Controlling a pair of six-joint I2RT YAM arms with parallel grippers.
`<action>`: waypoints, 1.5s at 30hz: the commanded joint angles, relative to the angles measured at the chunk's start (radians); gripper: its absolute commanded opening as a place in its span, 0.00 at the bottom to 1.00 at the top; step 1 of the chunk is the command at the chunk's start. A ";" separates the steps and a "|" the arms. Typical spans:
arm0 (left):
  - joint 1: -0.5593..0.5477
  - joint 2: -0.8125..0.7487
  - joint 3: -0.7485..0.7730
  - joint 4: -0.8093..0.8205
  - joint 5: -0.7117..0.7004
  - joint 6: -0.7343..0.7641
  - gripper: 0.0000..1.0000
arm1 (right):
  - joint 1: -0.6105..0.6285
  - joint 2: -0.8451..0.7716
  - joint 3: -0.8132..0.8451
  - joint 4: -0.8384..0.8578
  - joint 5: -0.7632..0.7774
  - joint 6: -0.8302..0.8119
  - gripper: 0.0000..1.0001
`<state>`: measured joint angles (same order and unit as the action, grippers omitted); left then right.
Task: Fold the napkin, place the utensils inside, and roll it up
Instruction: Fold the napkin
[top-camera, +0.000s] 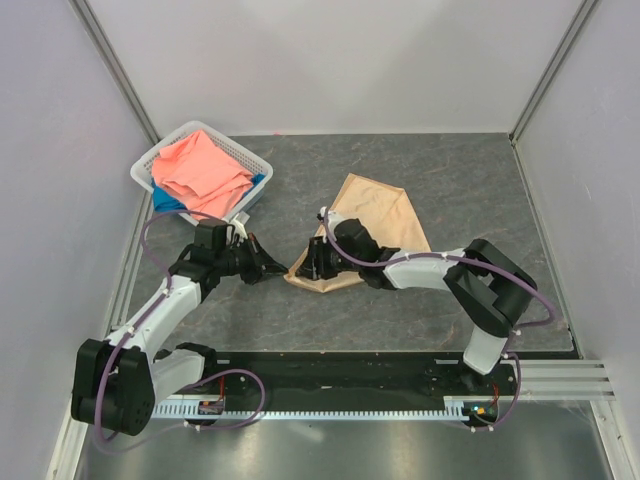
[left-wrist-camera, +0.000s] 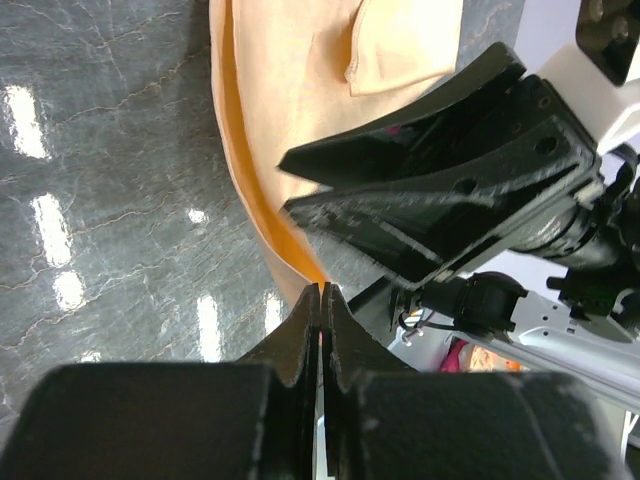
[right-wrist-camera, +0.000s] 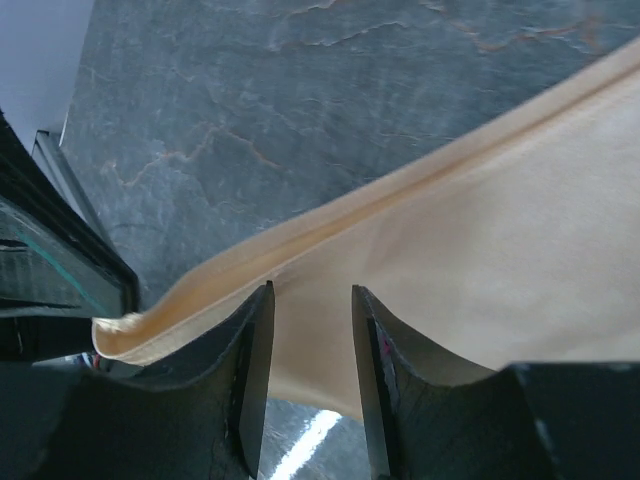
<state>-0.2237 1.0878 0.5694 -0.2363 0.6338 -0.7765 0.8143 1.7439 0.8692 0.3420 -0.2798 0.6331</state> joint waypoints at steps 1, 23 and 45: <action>0.003 -0.005 0.050 -0.006 0.021 0.017 0.02 | 0.065 0.048 0.071 0.055 0.011 0.028 0.44; -0.132 0.231 0.259 0.097 -0.046 0.033 0.02 | -0.151 -0.233 0.065 -0.230 0.249 -0.125 0.67; -0.460 0.948 0.946 0.115 -0.057 0.167 0.02 | -0.379 -0.589 -0.188 -0.451 0.464 -0.047 0.70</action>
<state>-0.6518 1.9640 1.3937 -0.1257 0.5602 -0.6983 0.4522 1.2163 0.6971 -0.0849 0.1360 0.5598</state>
